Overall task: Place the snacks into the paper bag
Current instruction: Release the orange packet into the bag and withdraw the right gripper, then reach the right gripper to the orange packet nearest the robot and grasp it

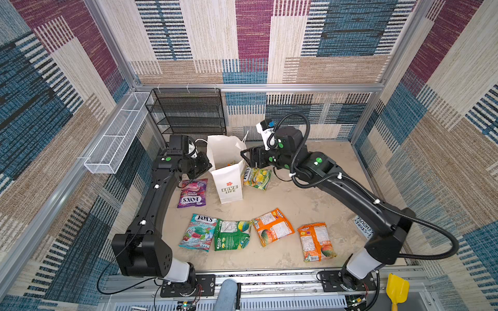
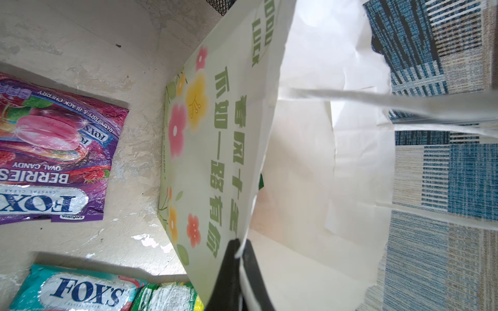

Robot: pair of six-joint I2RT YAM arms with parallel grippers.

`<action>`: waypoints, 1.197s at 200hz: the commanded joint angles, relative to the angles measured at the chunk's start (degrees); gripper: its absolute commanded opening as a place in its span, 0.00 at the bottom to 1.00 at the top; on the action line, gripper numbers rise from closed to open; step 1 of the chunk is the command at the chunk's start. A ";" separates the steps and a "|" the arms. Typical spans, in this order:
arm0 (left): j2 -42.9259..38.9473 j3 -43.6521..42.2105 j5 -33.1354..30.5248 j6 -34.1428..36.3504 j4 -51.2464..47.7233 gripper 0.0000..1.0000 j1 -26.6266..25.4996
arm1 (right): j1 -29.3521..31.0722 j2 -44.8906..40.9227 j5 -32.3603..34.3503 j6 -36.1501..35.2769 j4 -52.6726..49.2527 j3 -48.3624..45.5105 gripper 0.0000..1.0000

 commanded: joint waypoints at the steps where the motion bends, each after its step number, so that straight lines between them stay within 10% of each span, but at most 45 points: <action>1: -0.10 0.20 0.90 -0.27 0.26 0.00 0.11 | 0.00 -7.89 7.72 3.04 2.85 -9.63 0.88; 76: 0.19 0.13 0.97 -0.51 0.27 0.00 0.02 | -4.20 -30.32 12.62 30.74 -9.02 -44.40 1.00; 137: 0.54 0.10 1.35 -0.70 0.27 0.00 0.04 | -4.72 -26.88 14.11 57.06 -28.70 -56.07 1.00; 239: 1.02 -0.02 1.79 -0.91 0.36 0.00 0.02 | -4.67 -26.80 10.77 62.13 -24.19 -64.00 0.93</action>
